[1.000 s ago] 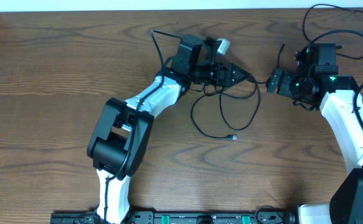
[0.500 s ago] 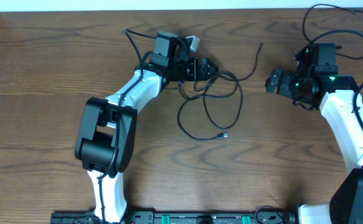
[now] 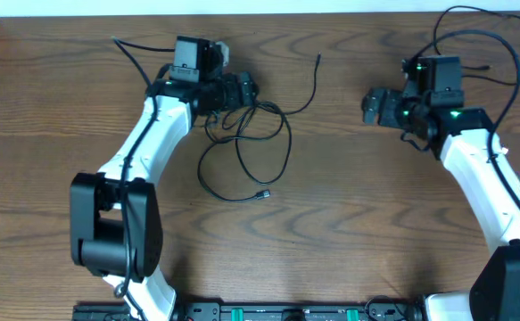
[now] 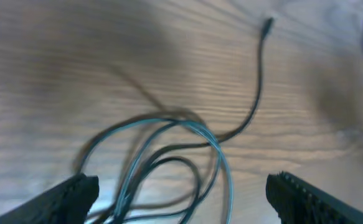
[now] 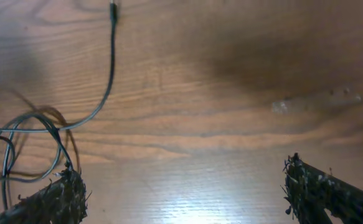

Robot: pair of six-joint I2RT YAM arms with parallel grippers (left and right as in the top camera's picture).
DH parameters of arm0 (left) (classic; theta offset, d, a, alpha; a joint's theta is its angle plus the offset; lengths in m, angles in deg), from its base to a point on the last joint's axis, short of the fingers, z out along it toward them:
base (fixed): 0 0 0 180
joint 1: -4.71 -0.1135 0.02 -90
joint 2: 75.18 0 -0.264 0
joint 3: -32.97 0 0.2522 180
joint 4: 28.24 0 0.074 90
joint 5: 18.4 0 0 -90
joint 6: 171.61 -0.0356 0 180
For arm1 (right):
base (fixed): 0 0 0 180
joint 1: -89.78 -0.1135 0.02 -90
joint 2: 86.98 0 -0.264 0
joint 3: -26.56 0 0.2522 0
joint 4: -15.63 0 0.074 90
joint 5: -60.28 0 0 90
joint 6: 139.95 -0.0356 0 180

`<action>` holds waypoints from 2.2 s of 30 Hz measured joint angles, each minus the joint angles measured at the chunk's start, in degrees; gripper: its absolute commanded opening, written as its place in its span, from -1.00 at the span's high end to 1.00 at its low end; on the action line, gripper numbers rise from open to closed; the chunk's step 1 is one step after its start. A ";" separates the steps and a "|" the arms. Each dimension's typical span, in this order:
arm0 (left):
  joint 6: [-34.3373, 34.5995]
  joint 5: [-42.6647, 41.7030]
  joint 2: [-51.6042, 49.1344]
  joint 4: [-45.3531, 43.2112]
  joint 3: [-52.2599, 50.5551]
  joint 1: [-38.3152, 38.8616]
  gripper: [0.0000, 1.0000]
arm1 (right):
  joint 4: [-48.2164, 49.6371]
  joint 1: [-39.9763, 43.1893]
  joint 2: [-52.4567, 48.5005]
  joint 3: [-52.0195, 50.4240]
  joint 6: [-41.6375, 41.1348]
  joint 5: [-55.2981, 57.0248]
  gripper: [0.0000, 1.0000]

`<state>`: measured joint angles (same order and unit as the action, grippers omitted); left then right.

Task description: Untangle cables

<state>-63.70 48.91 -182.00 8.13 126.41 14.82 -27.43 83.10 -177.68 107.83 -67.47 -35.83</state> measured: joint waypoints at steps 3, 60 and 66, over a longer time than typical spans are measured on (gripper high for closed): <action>-0.20 1.75 1.16 0.55 0.00 -0.66 -0.85 | -0.24 -2.86 0.00 0.00 -0.35 2.75 -0.99; 2.27 -3.50 -4.50 -13.20 -4.33 15.28 -0.97 | -11.47 -0.52 -7.63 15.06 4.20 -3.32 -0.99; -0.85 1.53 8.26 -2.60 -4.31 9.97 -0.97 | -10.93 -3.15 -7.63 15.06 6.47 -3.30 -0.99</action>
<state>-64.55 50.44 -173.74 5.53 122.11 24.78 -38.36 79.96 -185.31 122.89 -61.00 -39.13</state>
